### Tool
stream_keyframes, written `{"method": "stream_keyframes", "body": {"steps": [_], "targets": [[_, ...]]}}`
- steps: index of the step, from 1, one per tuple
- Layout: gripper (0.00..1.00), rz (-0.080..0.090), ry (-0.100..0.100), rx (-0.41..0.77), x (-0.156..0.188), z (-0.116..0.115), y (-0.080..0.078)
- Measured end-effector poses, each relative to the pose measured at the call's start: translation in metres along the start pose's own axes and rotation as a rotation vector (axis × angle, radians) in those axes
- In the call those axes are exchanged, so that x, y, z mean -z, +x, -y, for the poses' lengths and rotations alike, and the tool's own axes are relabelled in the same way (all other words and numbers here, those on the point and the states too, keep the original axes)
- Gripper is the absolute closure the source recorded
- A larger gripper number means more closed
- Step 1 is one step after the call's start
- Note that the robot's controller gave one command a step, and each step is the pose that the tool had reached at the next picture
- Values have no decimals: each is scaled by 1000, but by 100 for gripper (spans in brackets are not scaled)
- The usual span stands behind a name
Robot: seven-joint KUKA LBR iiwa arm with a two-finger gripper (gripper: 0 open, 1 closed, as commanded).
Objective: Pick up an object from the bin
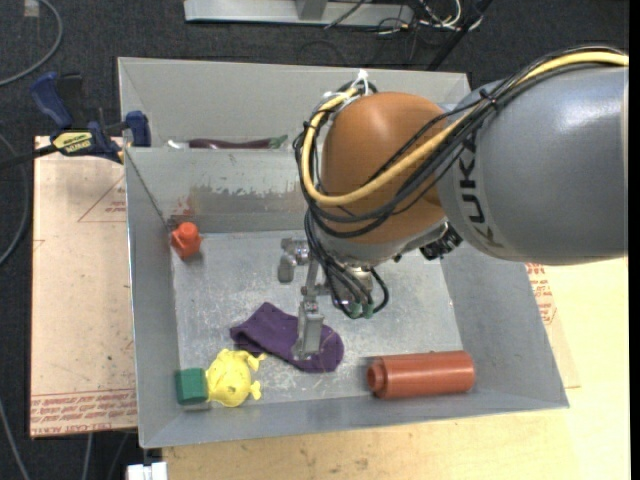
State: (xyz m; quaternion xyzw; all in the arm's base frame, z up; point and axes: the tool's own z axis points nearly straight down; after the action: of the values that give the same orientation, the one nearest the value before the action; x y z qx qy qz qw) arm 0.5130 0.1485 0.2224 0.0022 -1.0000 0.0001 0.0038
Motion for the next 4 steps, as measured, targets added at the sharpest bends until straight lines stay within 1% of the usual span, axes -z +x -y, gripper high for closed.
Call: {"method": "stream_keyframes", "body": {"steps": [1, 2, 3, 4], "targets": [[0, 8, -1, -4, 4, 1, -2], [0, 10, -3, -83, -41, 12, -3], [0, 3, -2, -169, -64, 35, 2], [0, 9, -4, -306, -81, 41, -2]]}}
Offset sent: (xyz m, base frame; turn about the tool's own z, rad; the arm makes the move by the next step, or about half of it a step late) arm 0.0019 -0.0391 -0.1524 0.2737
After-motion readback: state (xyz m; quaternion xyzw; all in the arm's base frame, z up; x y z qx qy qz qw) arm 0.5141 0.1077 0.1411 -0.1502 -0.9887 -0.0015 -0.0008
